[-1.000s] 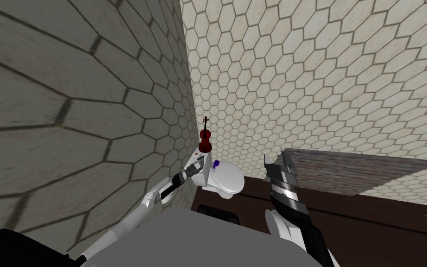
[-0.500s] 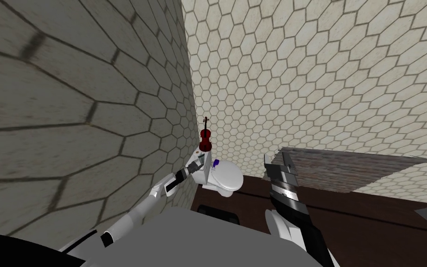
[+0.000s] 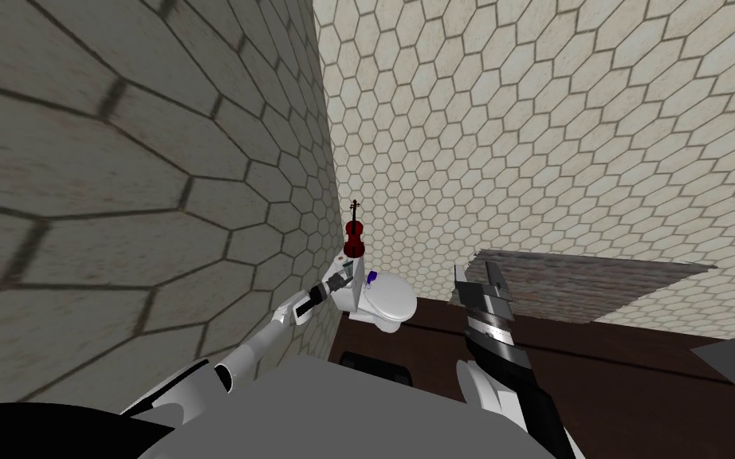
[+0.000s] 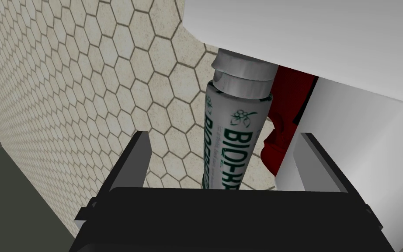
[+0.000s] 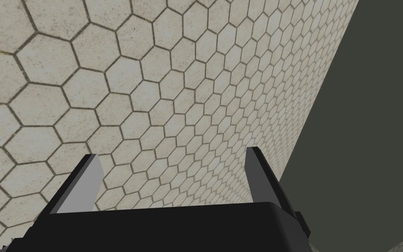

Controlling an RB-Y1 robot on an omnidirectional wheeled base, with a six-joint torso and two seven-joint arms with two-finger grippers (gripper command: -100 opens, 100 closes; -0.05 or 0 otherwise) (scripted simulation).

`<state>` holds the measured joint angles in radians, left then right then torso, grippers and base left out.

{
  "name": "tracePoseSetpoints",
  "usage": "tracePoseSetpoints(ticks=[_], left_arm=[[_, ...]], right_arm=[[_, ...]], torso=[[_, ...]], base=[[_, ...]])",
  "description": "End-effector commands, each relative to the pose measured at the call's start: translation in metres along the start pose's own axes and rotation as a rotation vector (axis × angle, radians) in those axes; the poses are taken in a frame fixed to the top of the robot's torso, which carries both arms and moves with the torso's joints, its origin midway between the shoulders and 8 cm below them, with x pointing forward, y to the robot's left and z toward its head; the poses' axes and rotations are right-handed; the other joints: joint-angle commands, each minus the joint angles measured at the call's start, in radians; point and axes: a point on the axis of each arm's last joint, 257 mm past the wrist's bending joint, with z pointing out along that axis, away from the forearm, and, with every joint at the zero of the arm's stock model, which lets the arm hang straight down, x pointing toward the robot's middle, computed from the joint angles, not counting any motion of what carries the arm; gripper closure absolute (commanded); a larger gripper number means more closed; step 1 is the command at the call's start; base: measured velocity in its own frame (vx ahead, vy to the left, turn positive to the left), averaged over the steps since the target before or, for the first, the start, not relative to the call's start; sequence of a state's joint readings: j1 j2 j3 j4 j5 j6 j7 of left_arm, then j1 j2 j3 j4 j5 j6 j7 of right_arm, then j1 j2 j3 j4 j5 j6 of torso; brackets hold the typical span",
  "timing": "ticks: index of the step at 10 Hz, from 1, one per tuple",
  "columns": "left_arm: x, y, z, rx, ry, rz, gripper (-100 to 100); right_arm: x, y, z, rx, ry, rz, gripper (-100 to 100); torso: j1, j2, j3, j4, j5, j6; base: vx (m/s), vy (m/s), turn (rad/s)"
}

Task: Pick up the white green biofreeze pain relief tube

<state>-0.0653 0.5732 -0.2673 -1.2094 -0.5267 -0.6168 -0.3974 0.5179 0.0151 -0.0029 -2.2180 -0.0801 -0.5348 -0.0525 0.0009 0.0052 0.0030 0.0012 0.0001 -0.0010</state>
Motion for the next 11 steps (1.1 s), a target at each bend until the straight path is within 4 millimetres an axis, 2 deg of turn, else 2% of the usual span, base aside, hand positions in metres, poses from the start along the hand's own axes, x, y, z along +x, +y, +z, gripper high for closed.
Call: tracePoseSetpoints(ticks=[1, 2, 3, 4, 5, 7, 8, 10, 11], left_arm=[[0.000, 0.010, 0.005, -0.013, 0.009, 0.003, -100], [-0.003, 0.008, 0.017, 0.000, 0.002, -0.004, -100], [-0.010, 0.015, 0.024, -0.005, -0.001, 0.006, -100], [-0.007, 0.021, 0.024, -0.017, 0.008, 0.005, -100], [-0.010, 0.016, 0.035, 0.000, 0.001, -0.002, -100], [-0.016, 0.031, 0.043, -0.020, 0.006, 0.008, -100], [-0.021, 0.025, 0.054, -0.002, -0.001, 0.002, -100], [-0.029, 0.039, 0.063, -0.020, 0.001, 0.015, -100], [-0.026, 0.041, 0.061, -0.026, 0.007, 0.012, -100]], right_arm=[[0.000, 0.000, 0.000, 0.000, 0.000, 0.000, 0], [0.000, 0.000, 0.000, 0.000, 0.000, 0.000, 0], [0.000, 0.000, 0.000, 0.000, 0.000, 0.000, 0], [0.000, 0.000, 0.000, 0.000, 0.000, 0.000, 0], [0.000, 0.000, 0.000, 0.000, 0.000, 0.000, 0], [0.000, 0.000, 0.000, 0.000, 0.000, 0.000, 0], [0.000, 0.000, 0.000, 0.000, 0.000, 0.000, 0], [0.000, 0.000, 0.000, 0.000, 0.000, 0.000, 0], [0.000, 0.000, 0.000, 0.000, 0.000, 0.000, 0]], torso=[[0.000, 0.000, 0.000, 0.000, 0.000, 0.000], [-0.001, -0.003, -0.001, 0.000, 0.000, 0.000], [-0.001, -0.001, -0.001, 0.000, 0.000, 0.000], [-0.001, -0.001, 0.000, 0.000, 0.000, 0.000], [-0.001, -0.002, -0.001, -0.001, 0.000, 0.000], [0.000, -0.001, 0.000, 0.000, 0.000, 0.000], [-0.001, -0.003, -0.002, -0.001, 0.000, 0.000], [-0.002, -0.001, 0.000, 0.000, -0.001, 0.000], [-0.001, -0.003, -0.001, 0.000, 0.000, 0.000]], base=[[-0.037, -0.003, -0.002], [-0.077, -0.001, -0.021], [-0.088, -0.010, -0.022], [-0.041, -0.007, 0.000], [-0.092, 0.011, -0.019], [-0.060, 0.002, -0.010], [-0.081, -0.020, -0.022], [-0.063, -0.005, -0.010], [-0.007, 0.009, 0.003]])
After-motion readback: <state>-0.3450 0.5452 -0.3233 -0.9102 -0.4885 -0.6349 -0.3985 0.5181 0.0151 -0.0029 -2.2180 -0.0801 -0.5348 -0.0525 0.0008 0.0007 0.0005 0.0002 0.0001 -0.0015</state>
